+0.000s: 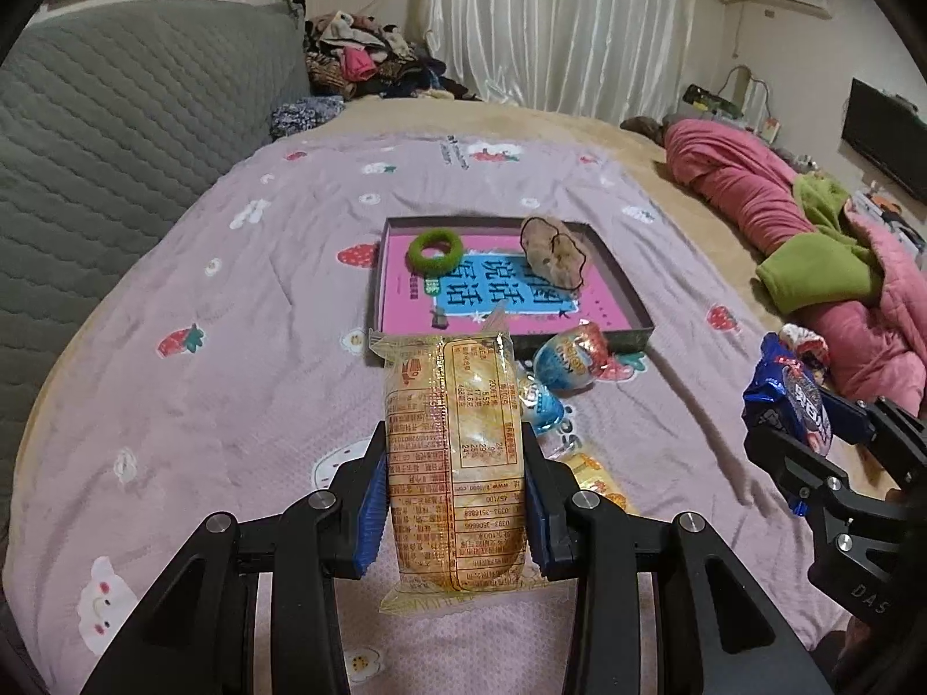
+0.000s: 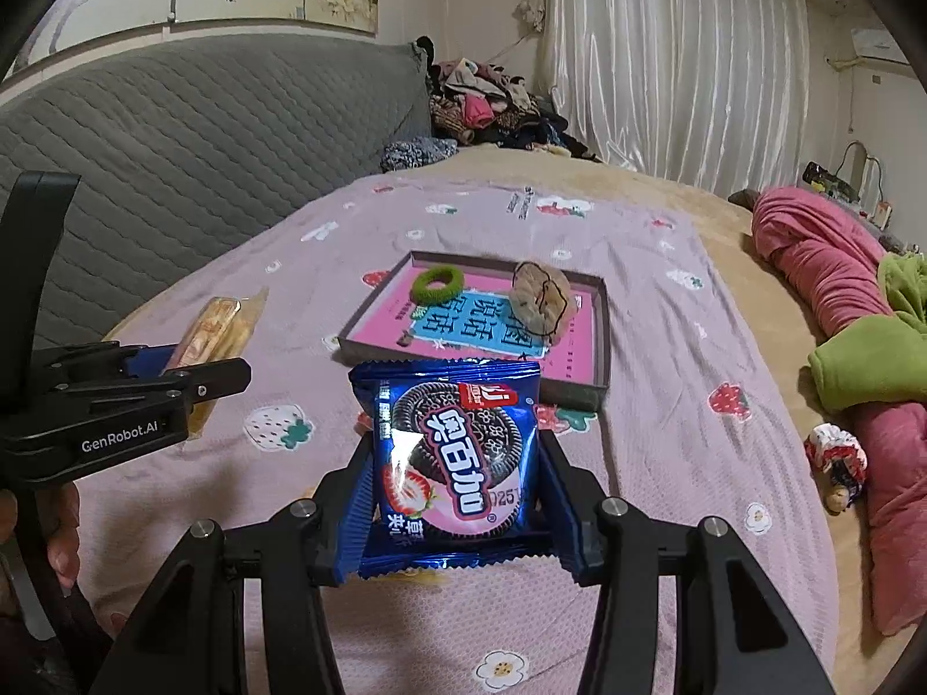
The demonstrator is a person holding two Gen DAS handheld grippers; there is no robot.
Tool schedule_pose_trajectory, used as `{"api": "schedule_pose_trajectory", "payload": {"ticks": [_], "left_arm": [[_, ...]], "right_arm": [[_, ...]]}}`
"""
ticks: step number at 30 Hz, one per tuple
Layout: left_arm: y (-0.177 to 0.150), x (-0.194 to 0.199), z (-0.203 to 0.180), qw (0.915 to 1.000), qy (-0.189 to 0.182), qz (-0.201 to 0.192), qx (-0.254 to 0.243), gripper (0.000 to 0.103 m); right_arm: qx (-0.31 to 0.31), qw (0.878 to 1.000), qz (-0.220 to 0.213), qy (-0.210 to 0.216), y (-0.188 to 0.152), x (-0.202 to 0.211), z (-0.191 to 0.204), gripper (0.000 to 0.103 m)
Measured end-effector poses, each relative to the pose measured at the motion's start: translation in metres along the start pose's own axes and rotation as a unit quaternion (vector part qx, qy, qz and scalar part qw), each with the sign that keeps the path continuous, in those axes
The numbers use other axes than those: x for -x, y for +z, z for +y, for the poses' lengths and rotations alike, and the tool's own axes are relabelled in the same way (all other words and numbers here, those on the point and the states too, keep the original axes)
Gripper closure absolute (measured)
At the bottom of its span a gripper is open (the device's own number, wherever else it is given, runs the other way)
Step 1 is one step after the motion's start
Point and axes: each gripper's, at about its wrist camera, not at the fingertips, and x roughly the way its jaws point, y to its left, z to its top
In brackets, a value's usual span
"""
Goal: Organize objects
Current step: 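Lift and carry both snack packs toward the tray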
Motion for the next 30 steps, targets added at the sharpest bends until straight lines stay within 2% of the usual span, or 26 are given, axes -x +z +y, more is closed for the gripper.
{"api": "schedule_pose_trajectory", "payload": {"ticks": [13,30], "left_arm": [[0.027,0.039,-0.003,0.9993,0.006,-0.036,-0.009,0.063],[0.073,0.046,-0.003,0.9982,0.003,-0.059,-0.003,0.063]], "right_arm": [[0.006,0.999,-0.041,-0.009,0.034,0.034,0.002,0.051],[0.002,0.998,-0.069,-0.013,0.078,0.037,-0.007,0.051]]}}
